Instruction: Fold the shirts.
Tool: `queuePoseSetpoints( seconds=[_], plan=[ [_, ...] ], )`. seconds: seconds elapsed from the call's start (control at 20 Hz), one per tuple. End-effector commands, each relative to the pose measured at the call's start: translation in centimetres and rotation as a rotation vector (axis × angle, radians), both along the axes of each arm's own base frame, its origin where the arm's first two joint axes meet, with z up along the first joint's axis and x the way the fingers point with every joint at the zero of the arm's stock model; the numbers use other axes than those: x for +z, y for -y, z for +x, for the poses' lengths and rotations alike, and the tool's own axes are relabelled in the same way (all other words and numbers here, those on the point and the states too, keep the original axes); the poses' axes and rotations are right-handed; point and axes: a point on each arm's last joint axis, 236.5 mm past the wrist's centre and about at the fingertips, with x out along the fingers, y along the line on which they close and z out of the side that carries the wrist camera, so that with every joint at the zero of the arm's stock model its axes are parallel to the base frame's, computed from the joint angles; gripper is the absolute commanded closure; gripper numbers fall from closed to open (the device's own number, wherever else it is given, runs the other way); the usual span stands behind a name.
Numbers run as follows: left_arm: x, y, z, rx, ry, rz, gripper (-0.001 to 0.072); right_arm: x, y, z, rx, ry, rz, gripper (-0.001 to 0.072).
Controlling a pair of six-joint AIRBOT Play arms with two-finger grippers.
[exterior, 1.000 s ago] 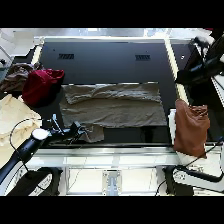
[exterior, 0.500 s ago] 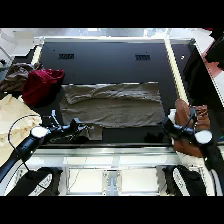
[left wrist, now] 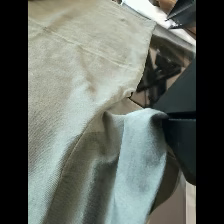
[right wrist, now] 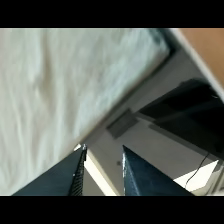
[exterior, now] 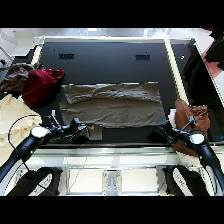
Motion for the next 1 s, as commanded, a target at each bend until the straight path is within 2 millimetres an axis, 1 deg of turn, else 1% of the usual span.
queuePoseSetpoints(
  seconds=[0.0, 0.15, 0.3, 0.35, 0.55, 0.65, 0.8, 0.9, 0.95],
  plan=[
    [0.0, 0.0, 0.0, -0.001, 0.0, 0.0, 0.0695, -0.7, 1.0, 1.5, 0.028, -0.048, -0.035, 0.0446],
    [0.0, 0.0, 0.0, -0.001, 0.0, 0.0, 0.0694, -1.6, 1.4, 1.9, 0.014, -0.075, -0.035, 0.0446],
    [0.0, 0.0, 0.0, -0.001, 0.0, 0.0, 0.0695, -2.0, 1.1, 1.1, 0.047, -0.109, -0.033, 0.0446],
    [0.0, 0.0, 0.0, -0.001, 0.0, 0.0, 0.0695, -2.1, 1.2, 1.0, 0.052, -0.108, -0.044, 0.0446],
    [0.0, 0.0, 0.0, -0.001, 0.0, 0.0, 0.0695, -1.8, 2.6, 2.4, -0.039, -0.068, -0.062, 0.0446],
    [0.0, 0.0, 0.0, -0.001, 0.0, 0.0, 0.0695, -2.4, 2.7, 2.4, -0.049, -0.084, -0.057, 0.0446],
    [0.0, 0.0, 0.0, -0.001, 0.0, 0.0, 0.0694, -4.0, 2.5, 1.8, -0.052, -0.139, -0.036, 0.0446],
    [0.0, 0.0, 0.0, -0.001, 0.0, 0.0, 0.0694, -4.3, 2.6, 2.1, -0.075, -0.14, -0.026, 0.0447],
    [0.0, 0.0, 0.0, 0.0, 0.0, 0.0, 0.0695, -4.1, 2.9, 2.5, -0.093, -0.122, -0.032, 0.045]
  ],
)
